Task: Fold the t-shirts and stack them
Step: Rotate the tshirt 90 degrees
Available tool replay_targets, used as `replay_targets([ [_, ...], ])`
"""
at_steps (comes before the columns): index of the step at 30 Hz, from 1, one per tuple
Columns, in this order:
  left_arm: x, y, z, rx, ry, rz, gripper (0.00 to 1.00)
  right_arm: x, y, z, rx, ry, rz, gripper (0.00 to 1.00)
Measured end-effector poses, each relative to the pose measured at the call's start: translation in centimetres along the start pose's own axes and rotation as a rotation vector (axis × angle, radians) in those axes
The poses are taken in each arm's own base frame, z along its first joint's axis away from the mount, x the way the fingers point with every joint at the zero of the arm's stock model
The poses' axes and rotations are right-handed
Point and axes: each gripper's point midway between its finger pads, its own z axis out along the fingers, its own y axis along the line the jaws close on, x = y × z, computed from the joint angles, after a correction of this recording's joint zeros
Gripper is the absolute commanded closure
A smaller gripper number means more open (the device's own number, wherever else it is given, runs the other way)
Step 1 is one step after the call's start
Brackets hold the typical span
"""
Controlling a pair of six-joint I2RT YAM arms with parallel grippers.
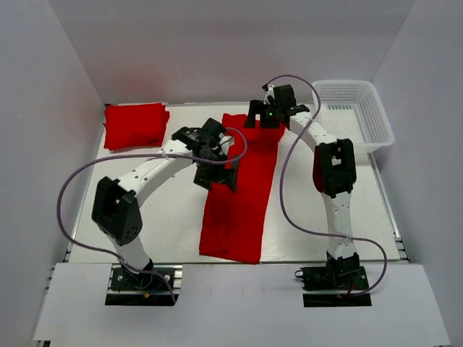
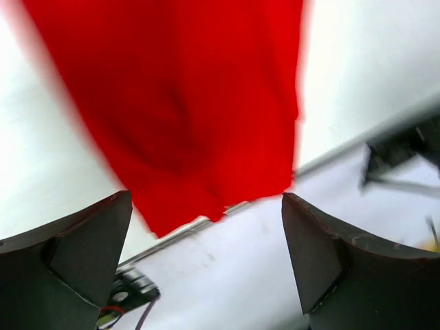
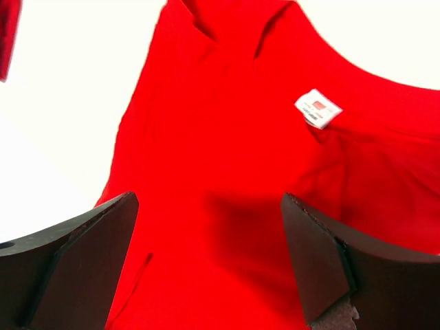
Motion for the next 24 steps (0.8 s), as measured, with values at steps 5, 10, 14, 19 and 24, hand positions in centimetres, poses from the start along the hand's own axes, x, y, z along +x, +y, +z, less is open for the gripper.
replay_targets([
  [5, -0.4, 5.2, -2.6, -0.221, -0.116, -0.143, 0.0, -2.4, 1.8, -4.5, 0.077, -0.055, -0.063, 0.1],
  [10, -1.2, 11.4, -4.2, -0.378, -0.222, -0.317, 0.0, 0.4, 3.8, -6.0, 0.171, -0.015, -0.081, 0.1],
  [14, -2.7, 15.5, -5.3, -0.424, -0.305, -0.438, 0.0, 7.6, 4.3, -5.4, 0.214, 0.135, -0.051, 0.1],
  [19, -4.2, 18.5, -6.0, -0.421, -0.387, -0.515, 0.0, 16.1, 3.9, -5.4, 0.255, 0.332, -0.015, 0.1],
  [24, -4.0, 19.5, -5.5, -0.389, -0.379, -0.523, 0.0, 16.4, 3.4, -5.1, 0.262, 0.341, 0.034, 0.1],
])
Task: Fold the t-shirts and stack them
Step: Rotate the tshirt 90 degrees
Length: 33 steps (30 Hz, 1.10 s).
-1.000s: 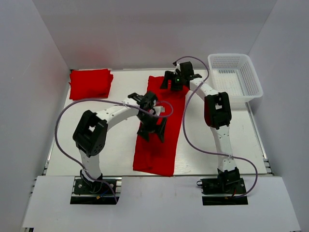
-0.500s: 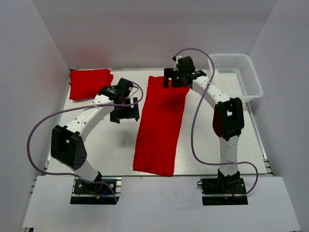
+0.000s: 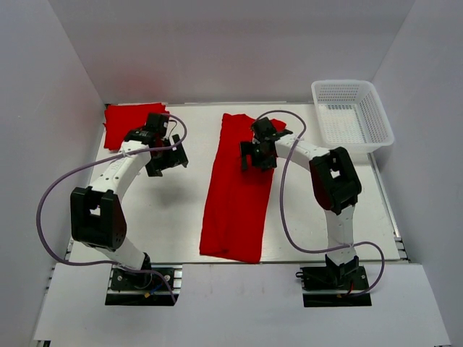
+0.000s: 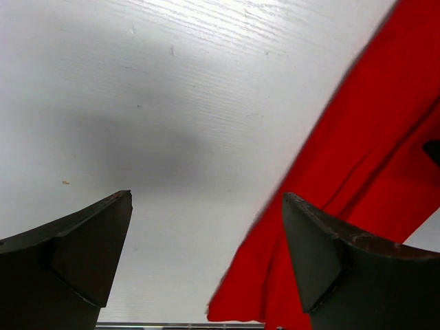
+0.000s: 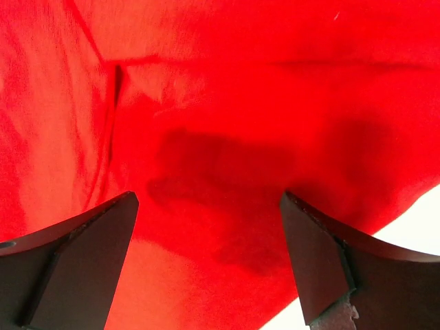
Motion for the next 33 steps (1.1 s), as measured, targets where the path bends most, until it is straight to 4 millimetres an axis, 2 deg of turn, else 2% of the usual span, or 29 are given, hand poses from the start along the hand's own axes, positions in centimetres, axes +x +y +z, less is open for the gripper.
replay_targets([
  [4, 0.7, 0.3, 0.6, 0.036, 0.034, 0.025, 0.0, -2.8, -0.2, 1.2, 0.013, -0.016, 0.029, 0.1],
  [8, 2.1, 0.5, 1.3, 0.059, 0.089, 0.071, 0.0, -8.3, -0.8, 3.2, 0.015, -0.095, 0.054, 0.1],
  [11, 3.4, 0.0, 2.3, 0.082, 0.147, 0.119, 0.0, -11.5, -1.7, 3.8, -0.033, -0.143, 0.06, 0.1],
  [15, 5.9, -1.4, 3.6, 0.148, 0.247, 0.184, 0.0, -12.1, -2.8, 3.5, -0.075, -0.15, 0.042, 0.1],
  [17, 7.4, -2.1, 3.7, 0.175, 0.287, 0.217, 0.0, -11.3, -2.8, 2.9, -0.098, -0.145, 0.024, 0.1],
  [18, 8.2, -2.5, 3.6, 0.192, 0.303, 0.235, 0.0, -10.2, -2.7, 2.3, -0.105, -0.129, 0.017, 0.1],
  [20, 9.7, -3.3, 3.3, 0.218, 0.326, 0.277, 0.0, -8.1, -2.2, -0.1, -0.118, -0.12, 0.001, 0.1],
  [21, 10.6, -3.6, 3.2, 0.229, 0.336, 0.296, 0.0, -6.8, -1.7, -2.4, -0.131, -0.129, -0.008, 0.1],
  [22, 11.2, -3.8, 3.0, 0.234, 0.344, 0.309, 0.0, -6.5, -1.5, -3.4, -0.134, -0.135, -0.009, 0.1],
  [25, 13.9, -4.8, 2.4, 0.251, 0.371, 0.366, 0.0, -5.1, -0.3, -9.5, -0.169, -0.267, -0.035, 0.1],
  [28, 16.0, -6.0, 1.7, 0.279, 0.374, 0.411, 0.0, -2.6, -0.4, -13.8, -0.177, -0.359, -0.031, 0.1],
  [30, 17.3, -7.1, 1.3, 0.306, 0.369, 0.446, 0.0, -0.2, -0.7, -14.8, -0.18, -0.361, -0.01, 0.1],
  [33, 19.2, -8.7, 0.7, 0.327, 0.368, 0.499, 0.0, 4.3, -1.9, -13.8, -0.167, -0.293, 0.038, 0.1],
])
